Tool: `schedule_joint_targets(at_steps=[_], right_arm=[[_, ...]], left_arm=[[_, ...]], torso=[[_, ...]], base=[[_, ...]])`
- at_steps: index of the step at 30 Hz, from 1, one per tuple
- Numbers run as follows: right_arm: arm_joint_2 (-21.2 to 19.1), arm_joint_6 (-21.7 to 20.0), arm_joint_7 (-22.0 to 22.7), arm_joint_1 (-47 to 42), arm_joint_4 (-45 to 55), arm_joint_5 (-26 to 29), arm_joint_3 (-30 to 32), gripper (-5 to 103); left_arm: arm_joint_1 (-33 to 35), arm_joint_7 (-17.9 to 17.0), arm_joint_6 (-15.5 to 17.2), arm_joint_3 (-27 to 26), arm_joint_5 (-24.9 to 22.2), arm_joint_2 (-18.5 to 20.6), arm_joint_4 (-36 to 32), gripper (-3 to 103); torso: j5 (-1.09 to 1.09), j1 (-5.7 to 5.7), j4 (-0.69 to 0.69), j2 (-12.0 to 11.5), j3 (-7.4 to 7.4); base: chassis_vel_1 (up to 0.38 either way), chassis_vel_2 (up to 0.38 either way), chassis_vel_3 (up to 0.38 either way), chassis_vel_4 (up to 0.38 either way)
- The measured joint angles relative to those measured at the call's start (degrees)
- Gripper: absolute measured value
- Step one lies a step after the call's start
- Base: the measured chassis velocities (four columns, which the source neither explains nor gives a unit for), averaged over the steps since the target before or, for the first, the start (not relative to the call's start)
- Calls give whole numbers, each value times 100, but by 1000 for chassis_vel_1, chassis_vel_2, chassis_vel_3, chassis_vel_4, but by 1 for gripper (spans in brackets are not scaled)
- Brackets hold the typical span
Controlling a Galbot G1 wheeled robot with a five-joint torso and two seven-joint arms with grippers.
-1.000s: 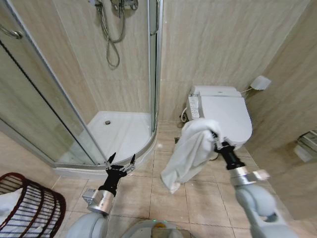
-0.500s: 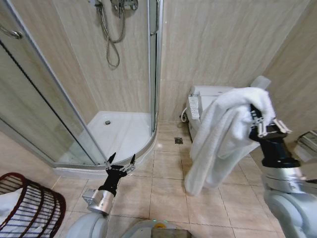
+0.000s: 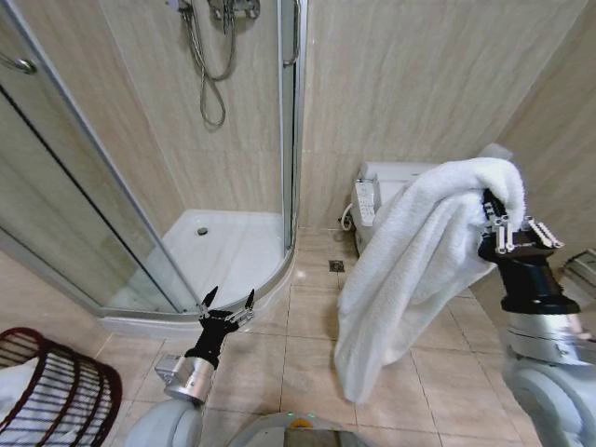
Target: Discard the used towel into the hamper.
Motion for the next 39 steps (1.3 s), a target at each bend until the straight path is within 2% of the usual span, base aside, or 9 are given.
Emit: schedule_joint_targets(at_steps=[20, 39], right_arm=[[242, 304, -40, -156, -23, -472, -165, 8], [256, 387, -128, -198, -29, -503, -126, 8]], left_arm=[[0, 0, 0, 0, 0, 0, 0, 100], [0, 0, 0, 0, 0, 0, 0, 100]], torso=[[-1, 5, 0, 15, 8], [0, 155, 0, 473, 317]], base=[[-36, 33, 46, -36], [0, 0, 0, 0]])
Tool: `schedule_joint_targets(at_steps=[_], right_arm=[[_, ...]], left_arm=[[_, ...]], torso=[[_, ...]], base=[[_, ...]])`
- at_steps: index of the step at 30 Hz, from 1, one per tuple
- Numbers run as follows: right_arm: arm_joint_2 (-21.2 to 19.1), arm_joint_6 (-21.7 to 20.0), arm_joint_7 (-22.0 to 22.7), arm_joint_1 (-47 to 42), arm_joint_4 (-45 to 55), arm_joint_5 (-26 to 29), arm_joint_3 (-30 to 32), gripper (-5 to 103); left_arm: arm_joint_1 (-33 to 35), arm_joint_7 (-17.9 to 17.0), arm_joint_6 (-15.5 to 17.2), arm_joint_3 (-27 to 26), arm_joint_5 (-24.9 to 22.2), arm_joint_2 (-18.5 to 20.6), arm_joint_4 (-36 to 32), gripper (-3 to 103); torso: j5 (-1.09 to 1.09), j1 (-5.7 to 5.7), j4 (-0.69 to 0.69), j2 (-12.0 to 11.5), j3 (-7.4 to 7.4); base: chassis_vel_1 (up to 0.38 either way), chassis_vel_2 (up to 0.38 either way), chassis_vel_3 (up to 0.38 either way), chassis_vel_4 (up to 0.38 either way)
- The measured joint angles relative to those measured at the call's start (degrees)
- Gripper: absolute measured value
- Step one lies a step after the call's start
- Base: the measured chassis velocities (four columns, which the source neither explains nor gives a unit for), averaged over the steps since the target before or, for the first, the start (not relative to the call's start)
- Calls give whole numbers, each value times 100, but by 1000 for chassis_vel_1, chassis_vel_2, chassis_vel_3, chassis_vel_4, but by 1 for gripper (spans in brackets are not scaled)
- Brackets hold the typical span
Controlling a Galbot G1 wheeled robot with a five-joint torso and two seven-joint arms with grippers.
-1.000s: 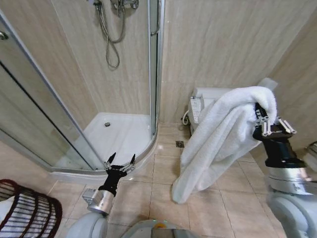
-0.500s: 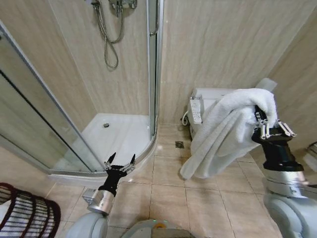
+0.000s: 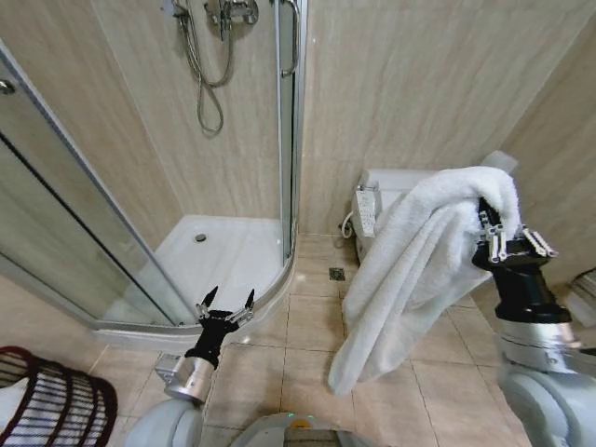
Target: Discard the used towel into the hamper.
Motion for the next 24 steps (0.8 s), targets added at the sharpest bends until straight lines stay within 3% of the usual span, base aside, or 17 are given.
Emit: schedule_joint_targets(at_steps=[24], right_arm=[[2, 19, -10, -11, -1, -30, 20, 8]], left_arm=[[0, 0, 0, 0, 0, 0, 0, 100]], torso=[[0, 206, 0, 581, 375]], base=[[0, 0, 0, 0]])
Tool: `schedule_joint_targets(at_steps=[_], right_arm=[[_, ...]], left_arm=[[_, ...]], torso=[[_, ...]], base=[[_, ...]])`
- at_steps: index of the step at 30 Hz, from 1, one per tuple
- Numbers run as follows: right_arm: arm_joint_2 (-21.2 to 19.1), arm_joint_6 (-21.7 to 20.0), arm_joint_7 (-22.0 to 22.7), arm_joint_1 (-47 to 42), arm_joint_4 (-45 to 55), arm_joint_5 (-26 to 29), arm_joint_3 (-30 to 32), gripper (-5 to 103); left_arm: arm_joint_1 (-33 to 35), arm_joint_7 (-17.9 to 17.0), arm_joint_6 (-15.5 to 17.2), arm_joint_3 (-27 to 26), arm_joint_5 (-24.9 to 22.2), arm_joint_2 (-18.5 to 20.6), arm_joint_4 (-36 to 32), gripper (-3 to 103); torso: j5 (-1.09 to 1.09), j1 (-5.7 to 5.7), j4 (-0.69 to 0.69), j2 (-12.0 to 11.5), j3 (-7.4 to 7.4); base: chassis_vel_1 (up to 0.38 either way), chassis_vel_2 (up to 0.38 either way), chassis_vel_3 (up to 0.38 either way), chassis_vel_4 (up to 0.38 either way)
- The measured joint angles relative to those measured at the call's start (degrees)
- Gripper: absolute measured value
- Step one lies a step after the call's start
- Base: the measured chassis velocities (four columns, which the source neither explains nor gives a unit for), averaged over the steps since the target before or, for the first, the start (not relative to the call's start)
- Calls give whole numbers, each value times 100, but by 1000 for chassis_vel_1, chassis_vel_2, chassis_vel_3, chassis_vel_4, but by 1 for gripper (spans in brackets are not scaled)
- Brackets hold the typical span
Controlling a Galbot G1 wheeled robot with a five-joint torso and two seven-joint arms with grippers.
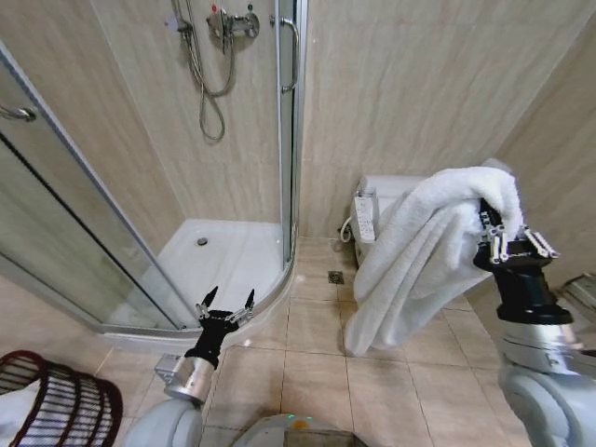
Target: Discard the used towel into the hamper.
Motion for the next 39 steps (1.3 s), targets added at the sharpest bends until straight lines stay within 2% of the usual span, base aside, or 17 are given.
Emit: schedule_joint_targets(at_steps=[27, 39], right_arm=[[-85, 176, -67, -8, 0, 127, 58, 8], [33, 192, -90, 3, 0, 125, 65, 8]], left_arm=[[0, 0, 0, 0, 0, 0, 0, 100], [0, 0, 0, 0, 0, 0, 0, 100]], torso=[[0, 237, 0, 632, 395], [0, 357, 0, 930, 573]], base=[[0, 0, 0, 0], [0, 0, 0, 0]])
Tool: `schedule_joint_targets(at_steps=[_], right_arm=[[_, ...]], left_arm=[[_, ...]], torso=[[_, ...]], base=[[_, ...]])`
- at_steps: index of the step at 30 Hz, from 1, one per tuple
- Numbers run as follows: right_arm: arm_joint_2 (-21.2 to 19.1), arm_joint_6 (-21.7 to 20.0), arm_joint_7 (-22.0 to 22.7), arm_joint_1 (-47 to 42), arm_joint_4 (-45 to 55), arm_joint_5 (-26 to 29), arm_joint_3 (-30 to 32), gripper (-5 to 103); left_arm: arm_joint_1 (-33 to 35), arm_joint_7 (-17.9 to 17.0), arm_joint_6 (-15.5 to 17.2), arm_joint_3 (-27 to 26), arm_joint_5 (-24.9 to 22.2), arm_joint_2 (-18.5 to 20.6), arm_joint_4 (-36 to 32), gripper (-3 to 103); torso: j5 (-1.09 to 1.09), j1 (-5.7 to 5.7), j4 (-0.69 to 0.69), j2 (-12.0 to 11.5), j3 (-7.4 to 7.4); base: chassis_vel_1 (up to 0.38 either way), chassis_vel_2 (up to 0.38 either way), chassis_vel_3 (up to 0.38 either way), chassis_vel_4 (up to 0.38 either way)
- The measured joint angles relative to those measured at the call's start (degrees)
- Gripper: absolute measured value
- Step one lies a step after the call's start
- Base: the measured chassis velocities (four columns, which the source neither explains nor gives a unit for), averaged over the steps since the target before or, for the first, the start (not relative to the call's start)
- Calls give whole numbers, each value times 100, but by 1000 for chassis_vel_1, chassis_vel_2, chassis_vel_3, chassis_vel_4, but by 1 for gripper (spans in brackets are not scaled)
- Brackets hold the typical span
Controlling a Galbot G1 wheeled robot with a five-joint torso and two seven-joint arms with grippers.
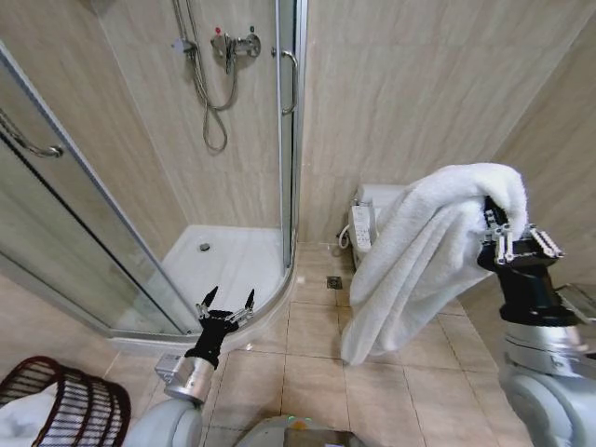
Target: Discard the used towel into the hamper.
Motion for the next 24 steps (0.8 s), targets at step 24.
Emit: schedule_joint_targets(at_steps=[24], right_arm=[[28, 50, 8, 8, 0, 0, 52, 8]], left_arm=[[0, 0, 0, 0, 0, 0, 0, 100]], torso=[[0, 239, 0, 572, 333]], base=[[0, 0, 0, 0]])
